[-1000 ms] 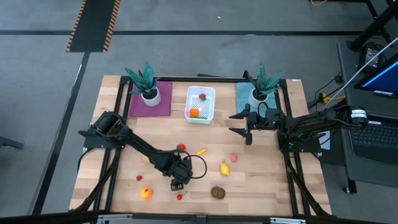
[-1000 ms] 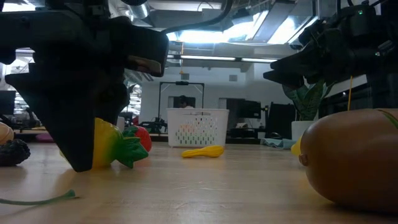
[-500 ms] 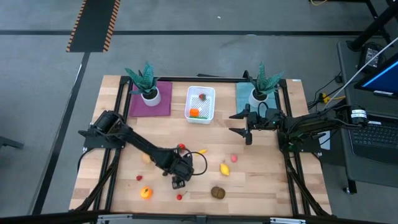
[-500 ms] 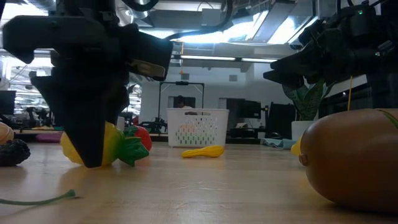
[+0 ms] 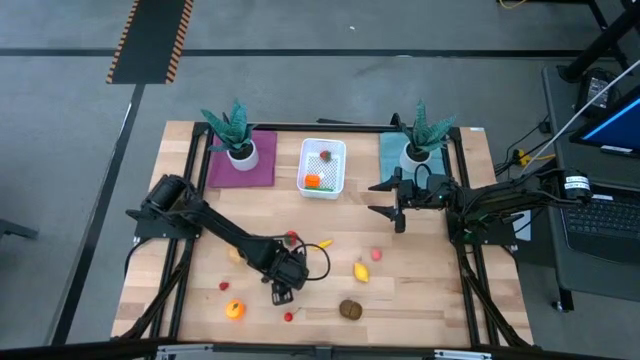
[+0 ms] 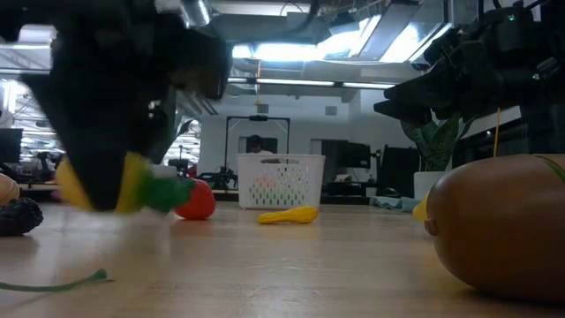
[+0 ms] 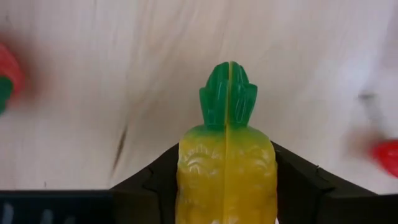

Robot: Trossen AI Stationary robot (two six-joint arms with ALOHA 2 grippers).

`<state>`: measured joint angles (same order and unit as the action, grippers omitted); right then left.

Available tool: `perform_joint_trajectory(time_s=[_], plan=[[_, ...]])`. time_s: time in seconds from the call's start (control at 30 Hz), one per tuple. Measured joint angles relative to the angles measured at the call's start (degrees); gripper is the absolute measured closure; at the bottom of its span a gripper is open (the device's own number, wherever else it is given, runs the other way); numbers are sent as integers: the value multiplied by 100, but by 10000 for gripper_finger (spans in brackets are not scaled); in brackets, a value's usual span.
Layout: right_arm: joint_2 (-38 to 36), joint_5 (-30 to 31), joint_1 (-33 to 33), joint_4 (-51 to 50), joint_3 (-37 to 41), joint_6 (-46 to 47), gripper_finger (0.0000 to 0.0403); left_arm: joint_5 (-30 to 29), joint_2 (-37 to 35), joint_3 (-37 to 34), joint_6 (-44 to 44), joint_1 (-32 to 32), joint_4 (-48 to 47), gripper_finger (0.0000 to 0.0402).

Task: Pick and placing Produce into tupperware
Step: Put the yellow pineapple into the white bin

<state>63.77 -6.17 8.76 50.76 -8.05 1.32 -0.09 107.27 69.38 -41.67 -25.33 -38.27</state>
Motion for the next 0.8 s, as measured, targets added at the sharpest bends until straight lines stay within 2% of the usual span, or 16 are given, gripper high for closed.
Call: perform_joint_trajectory(time_s=[0.27, 0.5, 0.63, 0.8], plan=[[0, 1, 1, -7, 0, -2, 125, -356, -530, 11, 302, -3, -7, 228], [0, 1, 1, -9, 0, -7, 125, -1048, -1043, -141, 625, -56, -21, 233], [0, 1, 1, -13, 0, -7, 125, -1435, -1505, -528, 600, -152, 199, 237], [0, 1, 1, -35, 0, -9, 125, -1822, -2207, -1376, 638, -233, 1297, 233]])
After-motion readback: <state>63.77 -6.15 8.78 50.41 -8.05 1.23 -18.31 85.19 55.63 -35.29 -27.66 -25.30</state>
